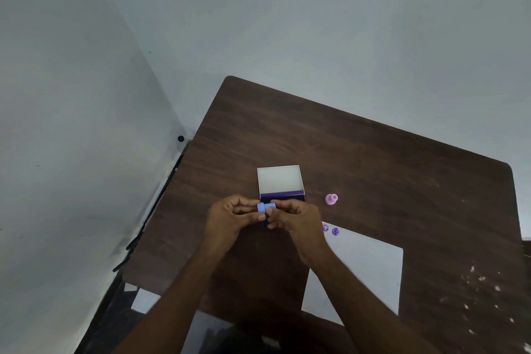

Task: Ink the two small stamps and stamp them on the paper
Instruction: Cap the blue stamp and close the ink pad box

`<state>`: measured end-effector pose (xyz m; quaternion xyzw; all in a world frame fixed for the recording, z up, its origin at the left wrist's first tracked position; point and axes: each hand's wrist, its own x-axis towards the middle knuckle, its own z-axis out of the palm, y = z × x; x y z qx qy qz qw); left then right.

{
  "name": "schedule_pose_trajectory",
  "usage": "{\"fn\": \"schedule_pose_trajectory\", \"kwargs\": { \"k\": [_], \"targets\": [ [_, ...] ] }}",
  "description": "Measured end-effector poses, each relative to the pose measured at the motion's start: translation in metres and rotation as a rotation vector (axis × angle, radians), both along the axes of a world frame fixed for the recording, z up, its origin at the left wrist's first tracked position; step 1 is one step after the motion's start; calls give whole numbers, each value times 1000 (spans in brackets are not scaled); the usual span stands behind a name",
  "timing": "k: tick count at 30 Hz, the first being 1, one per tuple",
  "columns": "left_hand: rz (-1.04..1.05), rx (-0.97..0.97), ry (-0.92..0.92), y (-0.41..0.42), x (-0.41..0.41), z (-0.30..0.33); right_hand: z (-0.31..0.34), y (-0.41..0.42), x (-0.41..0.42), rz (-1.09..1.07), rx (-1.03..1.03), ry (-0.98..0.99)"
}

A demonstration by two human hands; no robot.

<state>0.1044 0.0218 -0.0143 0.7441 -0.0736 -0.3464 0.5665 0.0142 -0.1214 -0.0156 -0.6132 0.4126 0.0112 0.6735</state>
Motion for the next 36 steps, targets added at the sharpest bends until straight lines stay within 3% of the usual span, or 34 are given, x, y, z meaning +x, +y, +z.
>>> {"fn": "schedule_pose_trajectory", "kwargs": {
  "k": [11, 19, 27, 36],
  "targets": [
    [-19, -7, -108, -5, -2, 1, 4, -12, 2, 31, 40, -2],
    [-40, 47, -130, -3, -2, -2, -3, -5, 0, -63, 56, -12],
    [-99, 115, -104, -20, -13, -9, -5, -23, -17, -184, -134, 20],
    [-230, 153, -100, -82, -36, -8, -15, -68, -52, -313, -385, 203]
  ]
}}
